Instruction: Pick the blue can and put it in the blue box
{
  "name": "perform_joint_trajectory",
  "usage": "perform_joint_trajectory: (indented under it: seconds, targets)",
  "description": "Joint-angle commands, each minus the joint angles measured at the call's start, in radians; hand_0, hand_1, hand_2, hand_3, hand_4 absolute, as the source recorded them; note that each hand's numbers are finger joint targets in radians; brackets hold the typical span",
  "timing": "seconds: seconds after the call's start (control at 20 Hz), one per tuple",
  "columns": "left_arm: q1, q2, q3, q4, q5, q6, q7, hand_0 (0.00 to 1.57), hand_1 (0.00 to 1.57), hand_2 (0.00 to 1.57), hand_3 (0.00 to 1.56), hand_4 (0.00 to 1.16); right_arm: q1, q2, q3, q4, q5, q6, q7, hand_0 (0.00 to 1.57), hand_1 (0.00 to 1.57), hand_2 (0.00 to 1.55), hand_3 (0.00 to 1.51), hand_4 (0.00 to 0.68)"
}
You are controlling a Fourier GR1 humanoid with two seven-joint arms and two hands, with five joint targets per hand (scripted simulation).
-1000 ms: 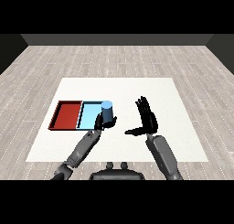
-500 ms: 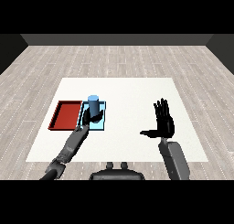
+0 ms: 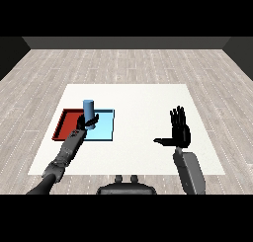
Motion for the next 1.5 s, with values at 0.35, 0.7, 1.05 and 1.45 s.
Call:
perform_joint_trajectory:
  seconds: [0.35, 0.7, 1.05, 1.45]
  targets:
    - [-0.162, -0.059, -0.020, 0.369, -0.110, 0.063, 0.131, 1.57, 1.57, 1.47, 1.19, 0.94, -0.055, 0.024, -0.055, 0.154, -0.023, 0.031, -0.028, 0.00, 0.00, 0.00, 0.00, 0.000]
    - [-0.127, -0.091, -0.033, 0.432, -0.134, -0.016, 0.176, 1.54, 1.54, 1.42, 0.34, 0.84, -0.083, 0.043, -0.059, 0.236, -0.013, 0.060, -0.073, 0.00, 0.00, 0.00, 0.00, 0.000]
    - [-0.141, -0.066, -0.038, 0.451, -0.158, -0.039, 0.228, 0.00, 0.00, 0.00, 0.00, 0.59, -0.061, 0.053, -0.066, 0.197, -0.031, 0.072, -0.065, 0.00, 0.00, 0.00, 0.00, 0.000]
    - [-0.113, -0.079, 0.055, 0.341, -0.087, 0.275, 0.050, 0.00, 0.00, 0.00, 0.00, 0.00, -0.023, 0.026, -0.084, 0.130, -0.066, 0.107, -0.029, 0.00, 0.00, 0.00, 0.00, 0.000]
